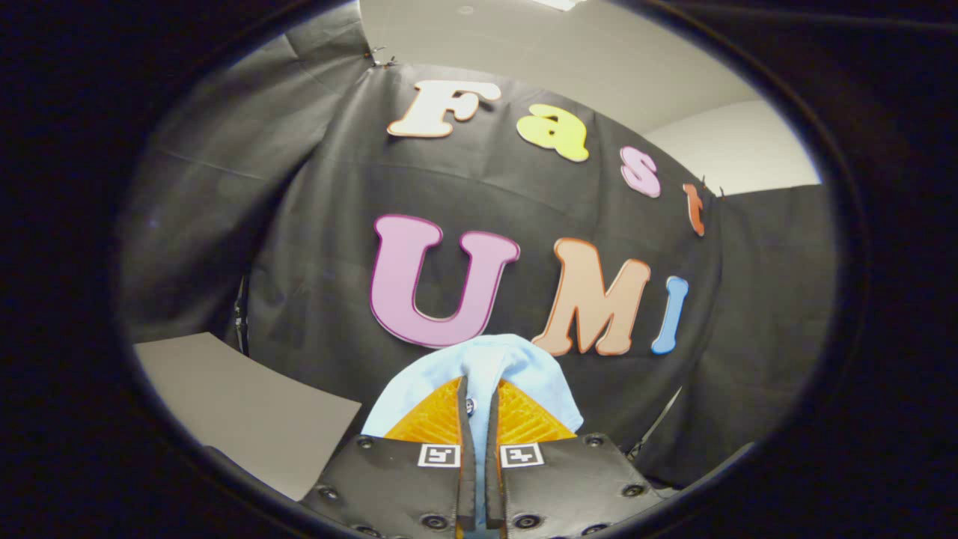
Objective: Put the clothes into the washing machine and then close the washing machine lid.
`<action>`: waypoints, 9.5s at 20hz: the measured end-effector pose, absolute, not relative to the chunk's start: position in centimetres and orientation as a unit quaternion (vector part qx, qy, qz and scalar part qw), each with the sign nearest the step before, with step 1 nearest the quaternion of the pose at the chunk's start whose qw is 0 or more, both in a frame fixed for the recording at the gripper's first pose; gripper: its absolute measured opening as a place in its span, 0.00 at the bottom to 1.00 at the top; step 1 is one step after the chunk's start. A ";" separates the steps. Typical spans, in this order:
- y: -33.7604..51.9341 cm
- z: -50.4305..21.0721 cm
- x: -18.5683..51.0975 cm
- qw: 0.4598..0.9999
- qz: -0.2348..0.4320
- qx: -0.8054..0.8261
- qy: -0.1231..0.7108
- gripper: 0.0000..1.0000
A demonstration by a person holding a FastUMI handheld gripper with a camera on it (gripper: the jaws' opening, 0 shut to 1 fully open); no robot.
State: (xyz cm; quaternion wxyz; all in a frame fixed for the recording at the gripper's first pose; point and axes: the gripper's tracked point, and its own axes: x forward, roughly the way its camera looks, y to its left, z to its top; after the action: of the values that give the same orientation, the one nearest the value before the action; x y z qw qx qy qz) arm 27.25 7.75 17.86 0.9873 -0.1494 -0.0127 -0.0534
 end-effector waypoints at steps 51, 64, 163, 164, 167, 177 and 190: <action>-4.6 -3.0 27.6 0.977 -0.034 -0.022 0.208 0.96; -4.2 13.8 28.9 0.998 -0.041 -0.053 -0.007 0.95; 0.0 2.1 38.0 0.998 -0.015 -0.051 -0.018 0.96; -0.1 2.0 37.8 0.998 -0.017 -0.051 -0.014 0.96; -0.1 1.7 37.2 0.998 -0.013 -0.054 -0.008 0.96; 0.0 -1.4 33.6 0.998 0.002 -0.065 0.012 0.96; 0.0 -1.0 28.8 0.999 0.000 -0.033 0.040 0.96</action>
State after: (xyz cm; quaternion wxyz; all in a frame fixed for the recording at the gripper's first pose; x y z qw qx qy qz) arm 28.80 0.01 -0.96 0.9987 -0.0329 0.0402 -0.0001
